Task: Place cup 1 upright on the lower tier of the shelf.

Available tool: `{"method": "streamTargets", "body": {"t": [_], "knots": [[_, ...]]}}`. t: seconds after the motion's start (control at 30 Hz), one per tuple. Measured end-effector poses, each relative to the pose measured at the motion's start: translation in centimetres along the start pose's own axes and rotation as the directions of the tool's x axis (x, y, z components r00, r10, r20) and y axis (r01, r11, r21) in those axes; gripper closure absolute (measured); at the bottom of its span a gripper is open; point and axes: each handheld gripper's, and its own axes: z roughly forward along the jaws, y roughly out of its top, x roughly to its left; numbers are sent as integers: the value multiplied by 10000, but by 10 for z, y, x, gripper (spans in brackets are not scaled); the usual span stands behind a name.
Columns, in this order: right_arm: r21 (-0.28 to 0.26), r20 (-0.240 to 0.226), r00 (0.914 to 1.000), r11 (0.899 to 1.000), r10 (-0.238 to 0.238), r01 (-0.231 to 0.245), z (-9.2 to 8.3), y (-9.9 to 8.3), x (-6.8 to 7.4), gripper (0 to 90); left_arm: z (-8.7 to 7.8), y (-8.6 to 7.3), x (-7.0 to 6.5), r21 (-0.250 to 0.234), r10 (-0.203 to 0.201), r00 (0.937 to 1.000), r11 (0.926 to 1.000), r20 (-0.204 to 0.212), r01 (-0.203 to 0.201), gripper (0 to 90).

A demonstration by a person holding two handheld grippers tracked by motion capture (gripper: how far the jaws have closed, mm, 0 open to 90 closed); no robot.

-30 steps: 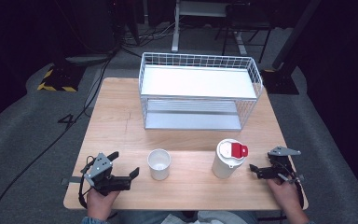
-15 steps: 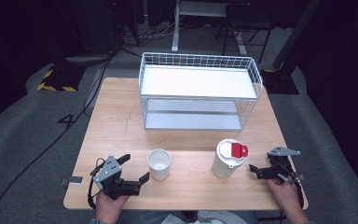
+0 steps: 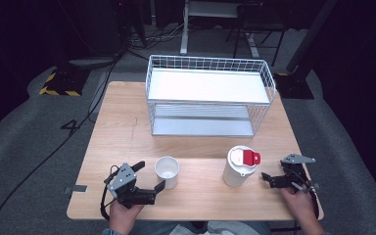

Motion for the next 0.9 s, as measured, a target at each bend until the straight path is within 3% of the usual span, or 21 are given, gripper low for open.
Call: {"method": "streamTargets", "body": {"t": [0.53,0.6,0.9], "knots": [[0,0,10000,10000,-1,1,0,0,0,0,27,0,-10,-4,264,9996,9997,-93,-264,3],[-1,1,10000,10000,-4,4,0,0,0,0,33,-2,-13,-201,365,9987,9991,-363,-373,3],[0,0,10000,10000,-2,2,0,0,0,0,48,-9,-10,-83,205,9989,9997,-428,-209,4]]}}
